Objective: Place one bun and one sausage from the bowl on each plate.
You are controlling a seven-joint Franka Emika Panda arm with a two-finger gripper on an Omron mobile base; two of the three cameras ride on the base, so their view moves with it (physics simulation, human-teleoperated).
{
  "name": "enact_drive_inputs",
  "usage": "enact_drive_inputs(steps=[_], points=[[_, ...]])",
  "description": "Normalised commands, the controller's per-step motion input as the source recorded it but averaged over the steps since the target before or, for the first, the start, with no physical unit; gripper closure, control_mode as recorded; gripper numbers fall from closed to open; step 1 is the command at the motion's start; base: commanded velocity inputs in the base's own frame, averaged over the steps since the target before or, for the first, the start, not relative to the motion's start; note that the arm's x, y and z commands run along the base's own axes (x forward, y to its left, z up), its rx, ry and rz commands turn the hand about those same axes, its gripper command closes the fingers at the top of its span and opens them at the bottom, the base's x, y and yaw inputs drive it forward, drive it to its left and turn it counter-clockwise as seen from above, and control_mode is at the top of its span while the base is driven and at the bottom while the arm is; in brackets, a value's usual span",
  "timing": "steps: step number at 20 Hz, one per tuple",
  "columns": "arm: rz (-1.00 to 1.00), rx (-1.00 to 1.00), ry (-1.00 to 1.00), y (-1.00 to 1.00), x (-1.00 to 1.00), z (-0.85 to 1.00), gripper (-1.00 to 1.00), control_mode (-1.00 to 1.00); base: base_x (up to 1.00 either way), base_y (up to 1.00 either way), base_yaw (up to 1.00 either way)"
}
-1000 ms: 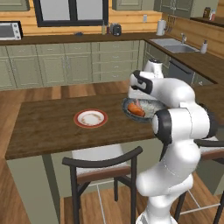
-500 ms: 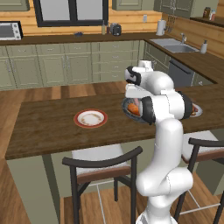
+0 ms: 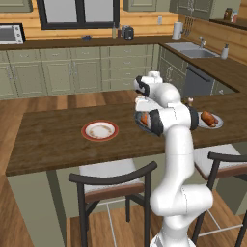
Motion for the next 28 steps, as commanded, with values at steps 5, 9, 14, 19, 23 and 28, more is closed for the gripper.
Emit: enact_drive_inputs(steps=[5,9,14,19,23,28], points=[[0.08,0.00,0.00,-0.13,0.21,-0.42,-1.00,-1.00,0.00,0.00,0.00],[0.09,0.01,-0.03,-0.09,0.13,-0.28,-1.00,-1.00,0.00,0.00,0.00],[0.05,0.00,0.00,0.01,-0.05,-0.28,-1.00,-1.00,0.00,0.00,0.00],[0.00,0.00,0.00,0.00,-0.09,-0.12,-1.00,-1.00,0.00,0.00,0.00],[0.00,0.00,0.00,0.00,0.00,0.00,1.00,-1.00,0.00,0.00,0.00],[0.00,0.00,0.00,0.00,0.00,0.00,1.00,-1.00,0.00,0.00,0.00]])
